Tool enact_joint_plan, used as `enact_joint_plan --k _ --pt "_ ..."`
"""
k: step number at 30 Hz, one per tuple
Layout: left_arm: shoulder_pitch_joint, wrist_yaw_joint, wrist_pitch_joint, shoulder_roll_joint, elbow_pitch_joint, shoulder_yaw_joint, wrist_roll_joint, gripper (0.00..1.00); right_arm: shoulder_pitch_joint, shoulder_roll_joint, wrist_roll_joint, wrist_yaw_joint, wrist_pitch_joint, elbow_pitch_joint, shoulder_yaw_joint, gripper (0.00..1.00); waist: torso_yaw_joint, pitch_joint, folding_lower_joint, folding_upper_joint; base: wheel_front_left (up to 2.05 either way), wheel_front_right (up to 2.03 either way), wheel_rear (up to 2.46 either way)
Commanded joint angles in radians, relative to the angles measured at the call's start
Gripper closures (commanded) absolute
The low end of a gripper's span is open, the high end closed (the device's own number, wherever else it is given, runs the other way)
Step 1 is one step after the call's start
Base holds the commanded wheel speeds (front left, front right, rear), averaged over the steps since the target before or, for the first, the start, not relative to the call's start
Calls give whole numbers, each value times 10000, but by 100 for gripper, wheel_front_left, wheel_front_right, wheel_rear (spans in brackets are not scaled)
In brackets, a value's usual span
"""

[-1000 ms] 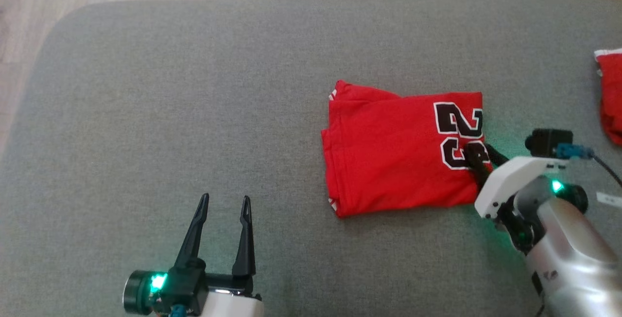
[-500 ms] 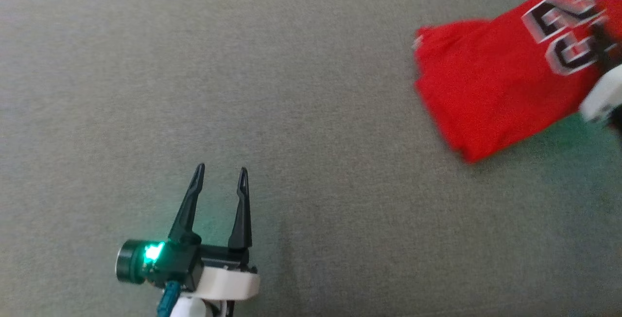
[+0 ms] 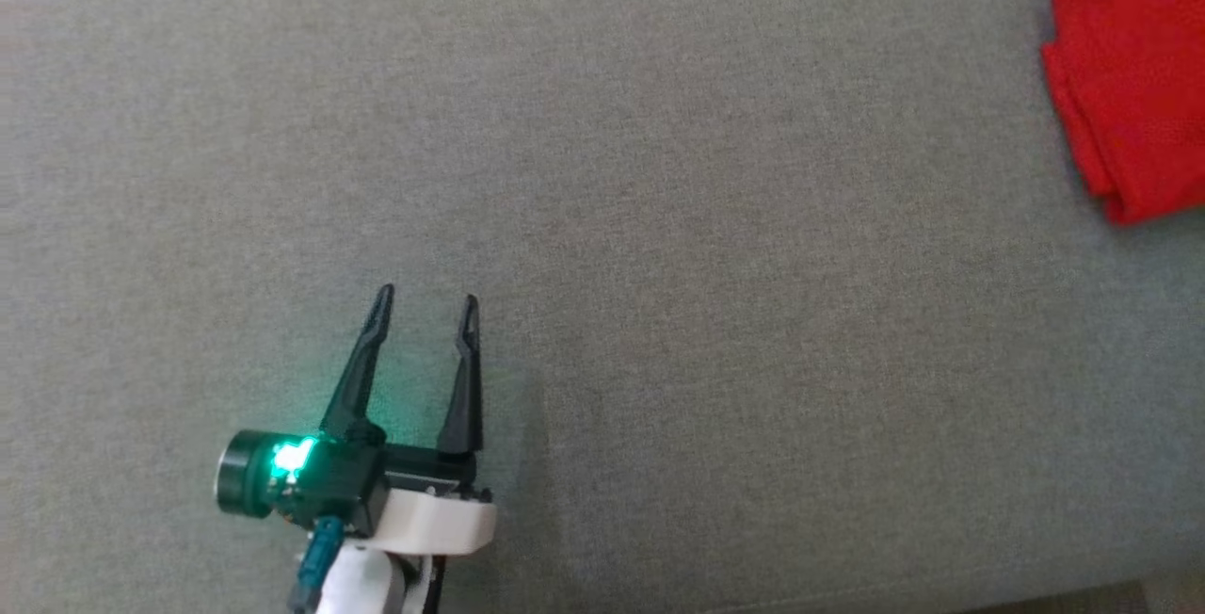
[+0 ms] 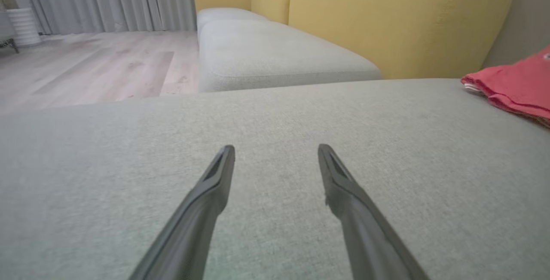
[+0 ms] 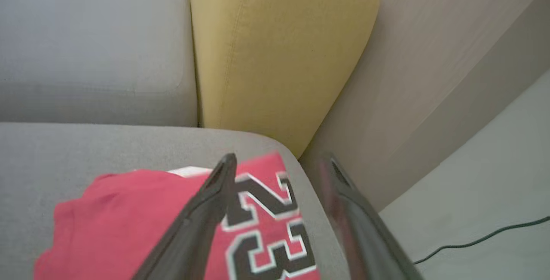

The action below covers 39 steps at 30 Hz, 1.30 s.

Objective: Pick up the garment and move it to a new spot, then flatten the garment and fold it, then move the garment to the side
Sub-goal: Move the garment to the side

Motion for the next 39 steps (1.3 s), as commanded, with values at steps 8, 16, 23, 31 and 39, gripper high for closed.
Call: enact_joint_plan --k 8,16,23,31,39 --pt "127 361 -53 -57 -525 688 -637 0 2144 2056 -269 65 -1305 -1493 126 0 391 -1734 -2 0 0 0 0" --pt "852 386 -53 -57 320 532 -1293 0 6210 5106 -146 65 -2821 -3339 1176 0 982 -4134 -2 0 0 0 0" --pt "1752 710 -53 -57 66 912 -805 0 9421 6487 -2013 65 -2841 -7082 388 0 1104 -5129 -2 0 0 0 0" --pt "3093 878 -53 -57 -743 1024 -569 0 10643 6693 -2609 65 -2843 -7953 41 0 1072 -5378 -2 0 0 0 0" --pt "3152 710 -53 -57 -589 898 -478 0 10663 6720 -2561 65 -2844 -8060 -28 0 1115 -5333 -2 0 0 0 0"
